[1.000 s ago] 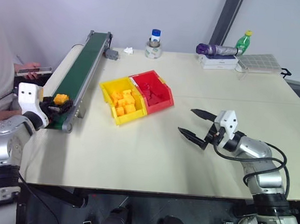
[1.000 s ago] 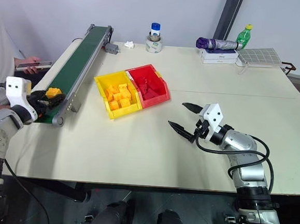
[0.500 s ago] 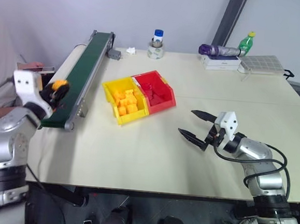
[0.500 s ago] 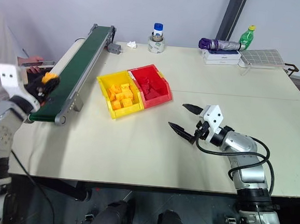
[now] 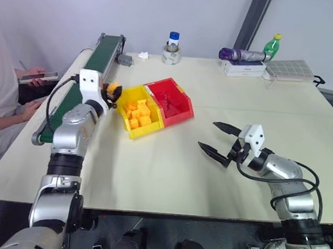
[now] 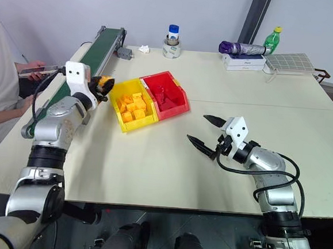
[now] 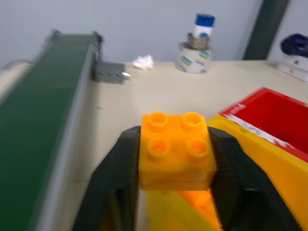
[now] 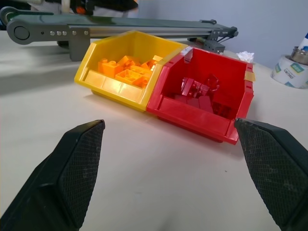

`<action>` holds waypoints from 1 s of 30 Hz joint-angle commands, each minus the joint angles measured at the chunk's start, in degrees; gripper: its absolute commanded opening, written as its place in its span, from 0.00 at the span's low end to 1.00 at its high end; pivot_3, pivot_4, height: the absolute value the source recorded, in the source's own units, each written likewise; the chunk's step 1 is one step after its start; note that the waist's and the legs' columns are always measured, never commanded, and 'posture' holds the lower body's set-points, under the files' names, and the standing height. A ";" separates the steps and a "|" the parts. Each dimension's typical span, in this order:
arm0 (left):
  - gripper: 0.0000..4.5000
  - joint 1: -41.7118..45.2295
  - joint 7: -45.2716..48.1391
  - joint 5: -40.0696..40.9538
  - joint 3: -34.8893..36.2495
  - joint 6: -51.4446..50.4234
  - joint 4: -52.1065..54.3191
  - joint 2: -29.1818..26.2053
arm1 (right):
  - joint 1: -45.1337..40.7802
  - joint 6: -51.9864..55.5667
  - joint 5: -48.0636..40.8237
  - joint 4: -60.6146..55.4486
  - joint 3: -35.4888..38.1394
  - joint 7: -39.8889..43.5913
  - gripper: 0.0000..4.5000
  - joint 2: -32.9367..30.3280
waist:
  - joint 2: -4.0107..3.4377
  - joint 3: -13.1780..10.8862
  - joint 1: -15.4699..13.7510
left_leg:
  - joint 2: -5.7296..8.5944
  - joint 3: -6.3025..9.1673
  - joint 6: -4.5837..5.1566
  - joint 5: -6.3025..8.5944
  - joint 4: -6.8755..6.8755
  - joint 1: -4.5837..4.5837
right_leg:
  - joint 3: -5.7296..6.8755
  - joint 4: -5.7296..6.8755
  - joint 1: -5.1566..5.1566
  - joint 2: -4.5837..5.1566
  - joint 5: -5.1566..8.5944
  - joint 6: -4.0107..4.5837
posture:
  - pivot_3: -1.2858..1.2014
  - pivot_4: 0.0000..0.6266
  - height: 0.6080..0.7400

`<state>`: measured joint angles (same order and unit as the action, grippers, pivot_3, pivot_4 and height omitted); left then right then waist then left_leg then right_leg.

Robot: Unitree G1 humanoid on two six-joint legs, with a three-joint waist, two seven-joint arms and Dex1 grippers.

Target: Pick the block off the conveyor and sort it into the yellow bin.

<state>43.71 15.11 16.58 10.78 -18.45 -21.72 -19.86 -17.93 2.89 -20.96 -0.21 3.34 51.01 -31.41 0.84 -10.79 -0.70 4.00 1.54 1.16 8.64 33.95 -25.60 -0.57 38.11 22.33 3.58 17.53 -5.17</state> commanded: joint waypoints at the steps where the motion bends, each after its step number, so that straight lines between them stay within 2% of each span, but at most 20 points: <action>1: 0.95 3.07 1.82 -0.05 0.43 4.46 -0.89 0.50 | 0.71 -0.49 -0.60 -3.30 1.61 -0.65 1.00 -0.30 | 0.00 0.00 -0.01 | 0.00 0.00 0.00 0.00 0.00 0.00 | 0.00 0.00 0.00 0.00 0.00 0.00 | 0.52 0.24 1.00; 2: 0.99 4.03 2.77 0.75 0.77 5.60 -1.99 1.32 | 0.93 -0.45 -0.63 -3.51 1.52 -0.79 1.00 -0.20 | 0.00 0.00 -0.02 | 0.00 0.00 0.00 0.00 0.02 0.00 | 0.00 0.01 -0.01 0.00 -0.01 -0.01 | 0.52 0.24 1.00; 6: 0.99 5.73 6.06 1.61 0.91 7.71 -4.08 2.40 | 0.18 -0.14 -0.70 -3.65 1.15 -1.18 1.00 0.06 | 0.00 0.00 -0.03 | 0.00 0.00 0.00 0.00 0.11 0.00 | 0.01 0.00 -0.06 0.00 -0.06 -0.09 | 0.52 0.24 1.00; 12: 0.99 -1.98 10.82 4.57 1.97 4.48 9.86 -1.73 | 0.80 -0.32 -0.78 -3.48 1.36 -0.85 1.00 -0.35 | 0.00 0.00 0.78 | 0.00 -0.01 0.00 0.00 0.01 0.00 | -0.04 -0.01 0.03 0.00 -0.07 -0.10 | 0.52 0.24 1.00; 14: 0.99 -5.98 13.51 6.06 2.20 2.51 16.71 -4.73 | 1.08 -0.22 -0.90 -3.70 1.44 -0.77 1.00 -0.45 | 0.00 0.00 1.06 | -0.01 0.00 0.00 0.00 -0.04 0.00 | -0.04 0.00 0.04 0.00 -0.06 -0.09 | 0.52 0.24 1.00; 18: 0.99 -14.35 16.76 11.93 6.35 -8.06 29.12 -13.34 | 1.12 -0.15 -1.08 -3.39 1.69 -0.29 1.00 -0.78 | -0.01 0.00 1.57 | -0.01 0.00 0.00 0.01 -0.01 0.03 | -0.09 -0.01 0.00 0.01 -0.06 -0.08 | 0.52 0.24 1.00; 22: 0.99 -28.12 22.47 15.27 12.81 -10.54 40.21 -20.98 | 0.75 -0.23 -1.14 -2.64 1.70 0.41 1.00 -0.88 | -0.06 0.01 1.74 | -0.02 0.00 0.00 0.02 -0.06 0.09 | -0.12 -0.03 0.02 0.03 0.02 0.09 | 0.52 0.24 1.00; 26: 0.99 -39.83 26.44 17.08 20.63 -10.61 42.48 -24.00 | 0.07 -0.38 -1.09 -1.72 1.39 1.18 1.00 -0.84 | -0.09 0.00 1.34 | -0.04 -0.01 0.00 0.03 -0.12 0.13 | -0.14 -0.08 0.05 0.05 0.16 0.35 | 0.52 0.24 1.00; 30: 0.99 -44.45 28.38 16.82 23.97 -8.66 41.57 -25.29 | -0.95 -0.58 -0.95 -0.41 1.28 2.30 1.00 -1.10 | -0.09 0.00 1.09 | -0.06 0.00 0.01 0.05 -0.13 0.10 | -0.11 -0.19 0.08 0.08 0.21 0.43 | 0.52 0.24 1.00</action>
